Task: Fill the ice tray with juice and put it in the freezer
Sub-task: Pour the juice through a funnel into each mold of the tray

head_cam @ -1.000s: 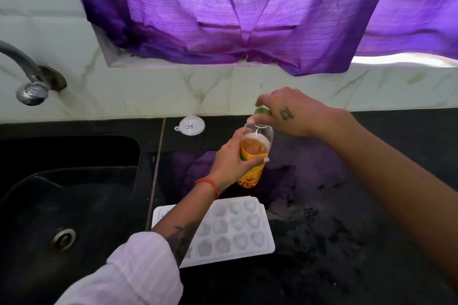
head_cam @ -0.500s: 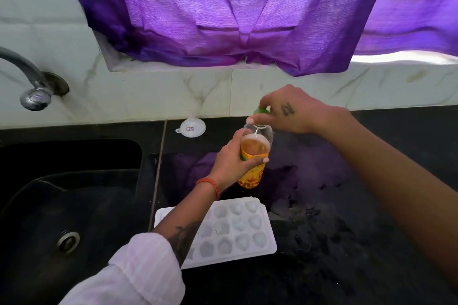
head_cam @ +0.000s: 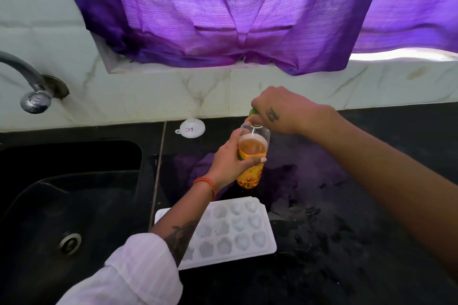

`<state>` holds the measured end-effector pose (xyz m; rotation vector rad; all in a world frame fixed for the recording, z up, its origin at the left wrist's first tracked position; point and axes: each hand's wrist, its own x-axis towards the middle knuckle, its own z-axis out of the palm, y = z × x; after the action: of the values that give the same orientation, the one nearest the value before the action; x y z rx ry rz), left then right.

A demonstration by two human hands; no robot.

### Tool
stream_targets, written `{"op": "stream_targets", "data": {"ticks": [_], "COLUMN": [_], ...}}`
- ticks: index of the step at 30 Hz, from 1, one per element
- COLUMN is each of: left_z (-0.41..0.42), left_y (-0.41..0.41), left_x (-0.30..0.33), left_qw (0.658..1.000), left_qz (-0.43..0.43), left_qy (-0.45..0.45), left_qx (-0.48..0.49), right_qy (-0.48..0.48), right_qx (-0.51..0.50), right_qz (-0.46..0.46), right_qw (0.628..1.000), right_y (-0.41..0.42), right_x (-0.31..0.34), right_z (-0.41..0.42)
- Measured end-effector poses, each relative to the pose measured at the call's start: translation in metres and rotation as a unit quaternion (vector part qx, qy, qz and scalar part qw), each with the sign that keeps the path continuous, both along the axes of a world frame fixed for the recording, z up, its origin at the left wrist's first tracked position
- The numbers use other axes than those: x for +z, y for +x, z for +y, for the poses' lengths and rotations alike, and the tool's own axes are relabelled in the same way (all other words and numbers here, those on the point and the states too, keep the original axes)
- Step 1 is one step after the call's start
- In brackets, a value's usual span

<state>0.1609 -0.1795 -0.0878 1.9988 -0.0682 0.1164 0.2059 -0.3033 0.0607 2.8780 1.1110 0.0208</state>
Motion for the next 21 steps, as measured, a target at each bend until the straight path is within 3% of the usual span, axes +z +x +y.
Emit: {"op": "stream_targets", "data": {"ticks": [6, 11, 17, 21], "left_z": [0.000, -0.001, -0.001, -0.001], "left_y": [0.001, 0.001, 0.000, 0.000], "left_x": [0.000, 0.000, 0.000, 0.001], "left_qw": [1.000, 1.000, 1.000, 1.000], "left_qz": [0.001, 0.002, 0.007, 0.006], "left_qy": [0.001, 0.000, 0.001, -0.001], "left_qx": [-0.004, -0.004, -0.005, -0.005], "right_qy": [-0.016, 0.029, 0.000, 0.018], "right_qx": [0.091, 0.013, 0.085, 0.040], "right_qz": [-0.004, 0.022, 0.005, 0.040], "right_qw": [0.996, 0.999, 0.996, 0.998], "right_y": [0.006, 0.007, 0.007, 0.009], "right_x": [0.003, -0.001, 0.003, 0.008], "right_z": [-0.012, -0.013, -0.012, -0.015]}}
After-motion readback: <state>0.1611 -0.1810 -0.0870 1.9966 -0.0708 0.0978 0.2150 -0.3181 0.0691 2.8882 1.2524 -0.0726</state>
